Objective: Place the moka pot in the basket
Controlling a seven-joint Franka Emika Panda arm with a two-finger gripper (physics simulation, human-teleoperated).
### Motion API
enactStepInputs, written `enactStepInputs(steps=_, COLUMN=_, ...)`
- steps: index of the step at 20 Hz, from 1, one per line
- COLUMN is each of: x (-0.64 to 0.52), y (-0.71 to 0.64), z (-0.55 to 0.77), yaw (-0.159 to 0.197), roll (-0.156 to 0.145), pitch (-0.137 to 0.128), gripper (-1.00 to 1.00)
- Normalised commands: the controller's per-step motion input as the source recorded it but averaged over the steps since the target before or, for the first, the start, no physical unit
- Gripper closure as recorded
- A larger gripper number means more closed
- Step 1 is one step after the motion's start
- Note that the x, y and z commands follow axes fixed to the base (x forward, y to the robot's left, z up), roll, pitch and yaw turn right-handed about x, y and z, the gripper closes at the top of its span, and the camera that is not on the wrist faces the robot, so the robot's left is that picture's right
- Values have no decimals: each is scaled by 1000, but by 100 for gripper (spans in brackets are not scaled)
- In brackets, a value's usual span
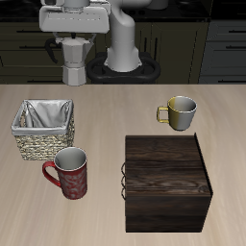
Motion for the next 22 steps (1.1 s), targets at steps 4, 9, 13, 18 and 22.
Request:
enactStepInputs(steps=4, x=219, y=-577, z=64, yaw=-48, roll=-80, pitch=13, gripper=100)
enactStepInputs(steps=9, x=171, y=-414, z=3, yaw=-29, roll=-44, pitch=25, gripper=100)
enactStepInputs(steps=13, x=149, y=-347, z=-51, yaw=-27, roll=-47, pitch=35, gripper=100)
enactStepInputs(steps=18, x=63, y=-231, z=-11, yaw=-10, roll=-41, pitch=0, gripper=100)
enactStepInputs(steps=22, x=98, y=-163, z=-88, yaw=-4, roll=-41, pitch=4, gripper=100)
